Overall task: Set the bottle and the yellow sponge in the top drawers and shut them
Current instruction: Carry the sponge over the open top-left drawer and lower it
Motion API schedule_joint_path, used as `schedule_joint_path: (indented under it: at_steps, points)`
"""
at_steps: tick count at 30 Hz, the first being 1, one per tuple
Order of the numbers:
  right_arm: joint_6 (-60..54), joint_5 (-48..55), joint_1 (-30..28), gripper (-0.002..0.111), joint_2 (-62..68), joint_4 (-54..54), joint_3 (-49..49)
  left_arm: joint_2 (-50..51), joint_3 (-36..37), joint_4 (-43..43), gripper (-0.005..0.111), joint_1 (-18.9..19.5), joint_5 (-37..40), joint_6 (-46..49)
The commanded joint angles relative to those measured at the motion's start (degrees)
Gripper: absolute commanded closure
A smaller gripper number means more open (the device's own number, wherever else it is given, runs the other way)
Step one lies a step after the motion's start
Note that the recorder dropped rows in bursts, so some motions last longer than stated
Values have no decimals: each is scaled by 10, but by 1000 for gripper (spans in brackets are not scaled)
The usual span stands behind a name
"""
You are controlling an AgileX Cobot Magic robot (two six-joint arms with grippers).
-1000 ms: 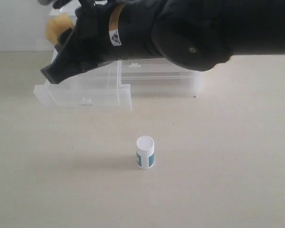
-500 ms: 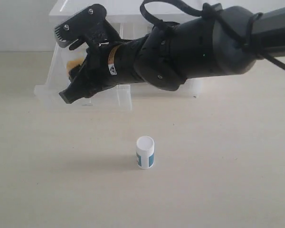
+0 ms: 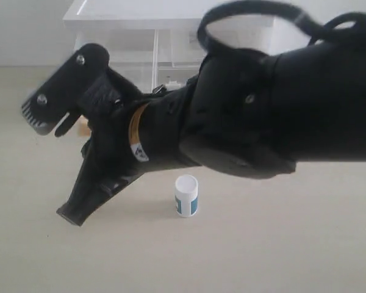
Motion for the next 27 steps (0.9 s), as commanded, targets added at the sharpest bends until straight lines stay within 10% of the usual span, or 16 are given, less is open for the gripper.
schedule_joint_path:
  at_steps: [1, 17, 27]
  points:
    - [-6, -64, -12, 102, 44, -50, 2, -4, 3, -4, 103, 1, -2, -4]
    - [-4, 41, -95, 102, 91, -95, -137, -4, 3, -4, 103, 1, 1, -4]
    - [-56, 109, 21, 102, 52, -87, -133, -4, 3, -4, 103, 1, -3, -15]
